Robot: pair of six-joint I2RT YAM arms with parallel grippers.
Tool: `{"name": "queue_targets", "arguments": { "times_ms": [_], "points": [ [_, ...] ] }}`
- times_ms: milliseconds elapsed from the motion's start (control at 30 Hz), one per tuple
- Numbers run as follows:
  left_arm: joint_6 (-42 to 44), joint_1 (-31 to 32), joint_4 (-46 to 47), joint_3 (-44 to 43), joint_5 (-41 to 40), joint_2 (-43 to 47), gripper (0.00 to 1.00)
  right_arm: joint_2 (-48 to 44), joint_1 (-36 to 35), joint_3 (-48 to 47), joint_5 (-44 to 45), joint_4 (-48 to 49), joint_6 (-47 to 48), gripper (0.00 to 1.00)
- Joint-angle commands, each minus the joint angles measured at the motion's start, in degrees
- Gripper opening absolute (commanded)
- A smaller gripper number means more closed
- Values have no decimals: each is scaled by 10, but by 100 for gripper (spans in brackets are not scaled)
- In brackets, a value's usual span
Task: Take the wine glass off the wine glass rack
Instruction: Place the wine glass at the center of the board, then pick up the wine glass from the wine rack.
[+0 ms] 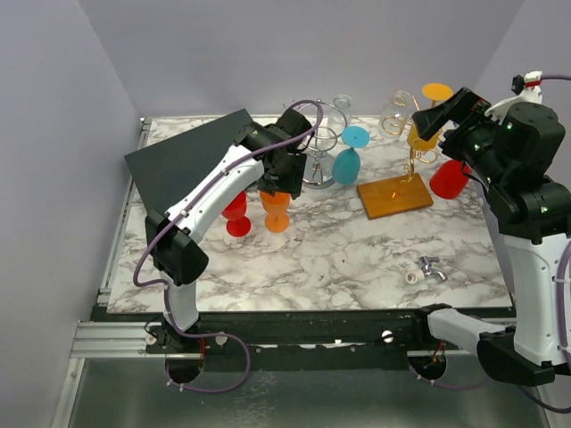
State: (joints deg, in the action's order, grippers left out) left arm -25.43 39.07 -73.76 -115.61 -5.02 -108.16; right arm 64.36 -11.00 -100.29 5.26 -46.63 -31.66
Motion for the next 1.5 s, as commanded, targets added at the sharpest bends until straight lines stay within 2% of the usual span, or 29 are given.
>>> {"name": "queue_targets", "arguments": {
  "times_ms": [0, 133, 300, 433, 600, 667, 767, 800, 867, 1033, 1200, 1333, 1467],
  "points": [
    [1, 1, -3, -14, -7, 46, 59, 16, -1, -27, -33, -7, -10, 100],
    [-8, 1, 12, -22, 16, 72, 61, 27, -1, -31, -72, -12, -14, 100],
    [-26, 2, 54, -24, 49, 108, 64, 25, -1, -48, -6, -32, -10, 100],
    [-45, 1, 113, -2, 100, 141, 65, 84, -2, -125, 33, -80, 8, 100],
    [-61, 3, 165, 32, 115, 179, 65, 164, 7, -240, 97, -107, 17, 100],
    [-68, 3, 189, 53, 125, 195, 65, 200, 40, -290, 86, -127, 18, 100],
    [-69, 2, 212, 70, 136, 212, 65, 228, 171, -309, -16, -144, 4, 100],
    [-66, 3, 217, 73, 140, 217, 65, 227, 219, -301, -57, -142, -2, 100],
    [-60, 3, 220, 76, 148, 223, 65, 213, 271, -282, -88, -138, -7, 100],
    [-55, 2, 249, 110, 180, 241, 65, 155, 348, -226, -108, -148, -13, 100],
    [-58, 3, 286, 157, 199, 262, 65, 79, 361, -106, -98, -152, -23, 100],
    [-60, 3, 306, 192, 209, 282, 65, 4, 361, 24, -128, -111, -47, 96],
    [-55, 3, 312, 215, 220, 293, 65, -31, 361, 107, -149, -74, -76, 92]
  ]
}}
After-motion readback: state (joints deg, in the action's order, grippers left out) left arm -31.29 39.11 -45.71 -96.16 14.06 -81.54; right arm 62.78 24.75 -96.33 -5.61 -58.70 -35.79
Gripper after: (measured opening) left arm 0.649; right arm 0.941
